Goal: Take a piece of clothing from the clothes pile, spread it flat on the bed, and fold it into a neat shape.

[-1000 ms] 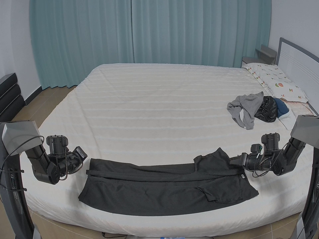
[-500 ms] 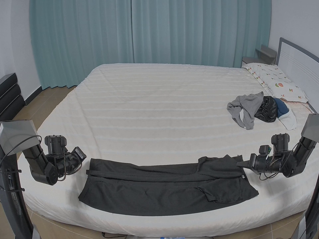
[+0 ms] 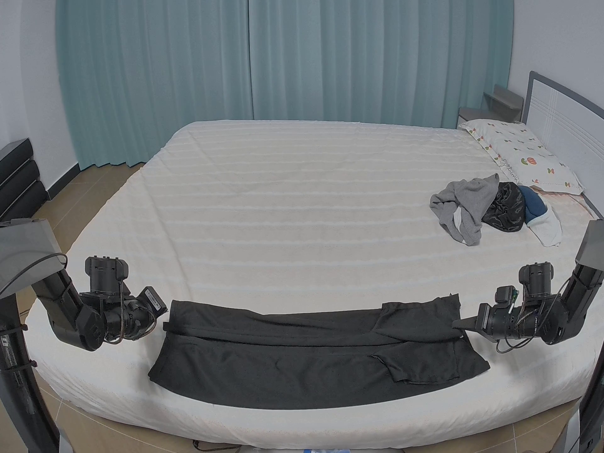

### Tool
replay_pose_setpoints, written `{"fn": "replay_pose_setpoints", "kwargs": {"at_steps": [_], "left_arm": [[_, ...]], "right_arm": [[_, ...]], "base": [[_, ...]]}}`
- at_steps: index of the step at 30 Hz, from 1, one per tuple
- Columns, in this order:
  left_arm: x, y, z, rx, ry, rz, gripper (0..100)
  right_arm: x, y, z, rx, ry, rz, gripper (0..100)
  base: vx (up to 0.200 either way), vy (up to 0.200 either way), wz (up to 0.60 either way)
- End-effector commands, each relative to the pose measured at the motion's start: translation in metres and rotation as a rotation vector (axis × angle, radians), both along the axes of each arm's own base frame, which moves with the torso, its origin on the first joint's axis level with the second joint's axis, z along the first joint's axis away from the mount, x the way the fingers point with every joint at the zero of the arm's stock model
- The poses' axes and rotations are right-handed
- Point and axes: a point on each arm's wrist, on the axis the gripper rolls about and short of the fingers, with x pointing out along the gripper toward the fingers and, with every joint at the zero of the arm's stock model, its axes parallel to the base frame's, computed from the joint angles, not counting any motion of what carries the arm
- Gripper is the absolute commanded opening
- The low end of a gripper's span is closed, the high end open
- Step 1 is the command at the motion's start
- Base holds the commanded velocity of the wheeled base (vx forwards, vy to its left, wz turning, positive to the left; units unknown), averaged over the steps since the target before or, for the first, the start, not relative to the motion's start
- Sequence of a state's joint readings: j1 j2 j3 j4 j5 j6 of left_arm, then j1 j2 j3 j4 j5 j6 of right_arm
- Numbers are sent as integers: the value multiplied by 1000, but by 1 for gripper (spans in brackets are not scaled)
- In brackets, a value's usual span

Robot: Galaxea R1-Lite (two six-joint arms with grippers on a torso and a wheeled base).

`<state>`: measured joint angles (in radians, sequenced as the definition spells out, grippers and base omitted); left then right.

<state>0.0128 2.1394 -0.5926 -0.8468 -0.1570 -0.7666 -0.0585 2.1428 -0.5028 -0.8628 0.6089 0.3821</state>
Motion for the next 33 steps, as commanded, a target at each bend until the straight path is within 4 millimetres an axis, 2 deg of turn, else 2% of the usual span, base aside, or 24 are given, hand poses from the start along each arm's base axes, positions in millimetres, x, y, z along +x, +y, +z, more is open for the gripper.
{"fn": "replay_pose_setpoints", "kwargs": {"at_steps": [1, 2, 7, 16, 17, 23, 26, 33], "left_arm": [[-4, -5, 5, 1, 10, -16, 0], [-4, -5, 5, 1, 19, -16, 0], [-7, -7, 2, 2, 48, -23, 0], [-8, -10, 4, 38, 54, -5, 0], [-8, -11, 6, 38, 51, -4, 100], [-13, -15, 6, 41, 62, -17, 100], [-14, -21, 2, 46, 96, -37, 100], [-7, -22, -2, 58, 108, -20, 100]], "right_arm": [[-3, 0, -3, -3, 13, 0, 0], [-3, 0, -3, -4, 13, -1, 100], [-5, 0, 1, -1, 9, -7, 100], [-25, 4, 26, 13, -6, -66, 100], [-26, 4, 30, 23, -6, -78, 100], [-32, 11, 36, 18, 26, -167, 100], [-33, 25, 35, 19, 68, -252, 100], [-39, 37, 32, 41, 114, -289, 100]], "base": [[0, 0, 0], [0, 0, 0], [0, 0, 0], [0, 0, 0], [0, 0, 0], [0, 0, 0], [0, 0, 0], [0, 0, 0]]}}
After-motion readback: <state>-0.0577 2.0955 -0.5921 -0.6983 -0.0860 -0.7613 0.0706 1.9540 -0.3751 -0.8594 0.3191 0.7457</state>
